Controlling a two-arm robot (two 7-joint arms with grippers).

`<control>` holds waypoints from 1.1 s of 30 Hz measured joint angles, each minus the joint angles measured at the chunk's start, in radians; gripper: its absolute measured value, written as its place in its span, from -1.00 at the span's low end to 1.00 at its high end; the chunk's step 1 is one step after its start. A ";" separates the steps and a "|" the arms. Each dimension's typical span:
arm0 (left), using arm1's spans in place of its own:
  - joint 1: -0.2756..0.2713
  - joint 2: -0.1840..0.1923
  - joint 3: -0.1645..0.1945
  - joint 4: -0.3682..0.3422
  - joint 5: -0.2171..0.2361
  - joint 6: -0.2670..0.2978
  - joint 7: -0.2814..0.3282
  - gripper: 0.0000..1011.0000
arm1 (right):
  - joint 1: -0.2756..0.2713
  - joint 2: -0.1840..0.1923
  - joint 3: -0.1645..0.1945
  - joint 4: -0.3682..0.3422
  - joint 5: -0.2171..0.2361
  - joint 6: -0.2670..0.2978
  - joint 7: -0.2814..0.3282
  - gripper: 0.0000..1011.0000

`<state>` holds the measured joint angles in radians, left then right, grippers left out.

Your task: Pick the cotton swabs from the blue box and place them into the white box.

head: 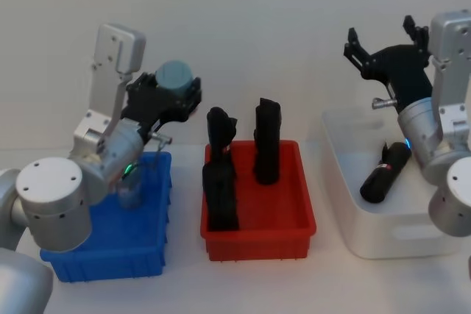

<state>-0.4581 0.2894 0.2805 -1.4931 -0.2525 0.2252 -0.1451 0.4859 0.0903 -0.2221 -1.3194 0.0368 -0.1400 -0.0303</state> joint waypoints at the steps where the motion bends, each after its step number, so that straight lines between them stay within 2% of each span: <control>1: 0.000 0.000 0.000 0.000 0.000 0.000 0.000 0.31 | 0.000 0.000 0.000 0.000 0.000 0.000 0.000 0.98; 10: -0.004 -0.012 0.013 -0.032 0.017 -0.008 -0.015 0.31 | -0.013 0.014 -0.001 -0.028 0.022 0.023 0.133 0.98; 14: -0.004 -0.017 0.017 -0.038 0.021 -0.011 -0.016 0.31 | -0.019 0.024 -0.001 -0.043 0.035 0.044 0.210 0.98; 21: -0.002 -0.023 0.023 -0.044 0.024 -0.014 -0.017 0.31 | -0.025 0.036 -0.002 -0.064 0.051 0.075 0.310 0.98; 24: -0.001 -0.025 0.024 -0.046 0.025 -0.015 -0.017 0.31 | -0.028 0.044 -0.003 -0.074 0.061 0.095 0.374 0.98; 29: 0.001 -0.026 0.025 -0.048 0.027 -0.015 -0.017 0.31 | -0.028 0.052 -0.003 -0.077 0.072 0.106 0.437 0.98; 33: 0.003 -0.026 0.026 -0.050 0.028 -0.016 -0.017 0.31 | -0.026 0.055 -0.006 -0.075 0.068 0.105 0.465 0.98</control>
<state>-0.4547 0.2630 0.3060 -1.5434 -0.2244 0.2092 -0.1618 0.4599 0.1450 -0.2280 -1.3946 0.1051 -0.0349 0.4346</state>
